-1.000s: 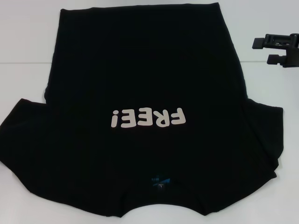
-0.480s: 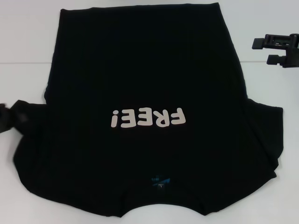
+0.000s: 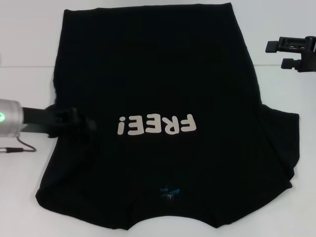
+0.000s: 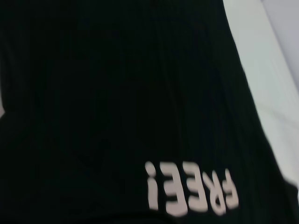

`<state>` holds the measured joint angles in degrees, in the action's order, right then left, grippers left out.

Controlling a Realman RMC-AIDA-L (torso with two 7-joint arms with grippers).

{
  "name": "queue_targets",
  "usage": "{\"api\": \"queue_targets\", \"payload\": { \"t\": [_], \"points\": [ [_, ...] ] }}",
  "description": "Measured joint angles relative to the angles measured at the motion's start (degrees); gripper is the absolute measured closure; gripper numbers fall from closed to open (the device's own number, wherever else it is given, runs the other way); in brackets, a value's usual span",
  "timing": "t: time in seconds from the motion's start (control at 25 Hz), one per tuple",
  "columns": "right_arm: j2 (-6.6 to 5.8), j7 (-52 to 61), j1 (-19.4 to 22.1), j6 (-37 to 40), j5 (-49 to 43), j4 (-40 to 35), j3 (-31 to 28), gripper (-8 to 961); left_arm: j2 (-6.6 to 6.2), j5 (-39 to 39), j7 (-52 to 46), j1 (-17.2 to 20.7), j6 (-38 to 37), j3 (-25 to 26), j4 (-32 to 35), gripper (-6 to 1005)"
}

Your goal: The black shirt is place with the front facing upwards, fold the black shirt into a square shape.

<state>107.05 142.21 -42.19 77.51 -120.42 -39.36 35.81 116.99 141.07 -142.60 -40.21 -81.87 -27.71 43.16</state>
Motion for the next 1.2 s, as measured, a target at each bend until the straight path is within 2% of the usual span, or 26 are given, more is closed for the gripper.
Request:
{"api": "queue_targets", "payload": {
  "t": [0.16,0.48,0.56,0.64,0.72,0.76,0.92,0.96,1.12,1.2],
  "points": [
    [0.0,0.0,0.0,0.0,-0.04,0.04,-0.07,9,0.1,-0.01,-0.14,-0.51,0.65,-6.28,-0.2,965],
    [0.0,0.0,-0.07,-0.4,-0.08,0.08,0.26,10,-0.99,0.07,1.49,-0.93,-2.75,-8.28,1.23,963],
    [-0.01,0.0,-0.08,-0.5,-0.08,0.08,0.31,10,-0.85,-0.27,4.9,-0.14,-5.5,-8.02,4.31,916],
    [-0.08,0.0,-0.09,-0.53,-0.08,0.08,0.31,10,-0.16,-1.32,10.44,1.59,-8.75,-7.76,9.21,868],
    [-0.16,0.0,-0.03,-0.4,-0.09,0.08,0.21,10,0.24,-1.7,12.12,2.47,-9.3,-7.47,11.31,821],
    [-0.16,0.0,-0.01,-0.17,-0.08,0.08,0.18,10,0.52,-2.01,12.5,4.18,-7.31,-5.77,13.46,797],
    [-0.17,0.0,0.03,-0.12,-0.08,0.08,0.28,11,-2.3,-0.97,3.58,3.91,-3.95,-0.87,6.3,569],
    [-0.16,0.0,0.01,-0.13,-0.08,0.08,0.33,11,-2.59,-0.48,2.09,3.79,-3.64,0.18,4.94,525],
    [-0.13,0.0,-0.08,-0.11,-0.08,0.14,0.32,10,-2.3,0.2,-3.64,4.68,0.34,1.8,3.03,348],
    [-0.11,0.0,-0.08,-0.08,-0.08,0.15,0.22,10,-2.2,0.26,-5.34,5.2,1.91,1.88,1.87,344]
  ]
}}
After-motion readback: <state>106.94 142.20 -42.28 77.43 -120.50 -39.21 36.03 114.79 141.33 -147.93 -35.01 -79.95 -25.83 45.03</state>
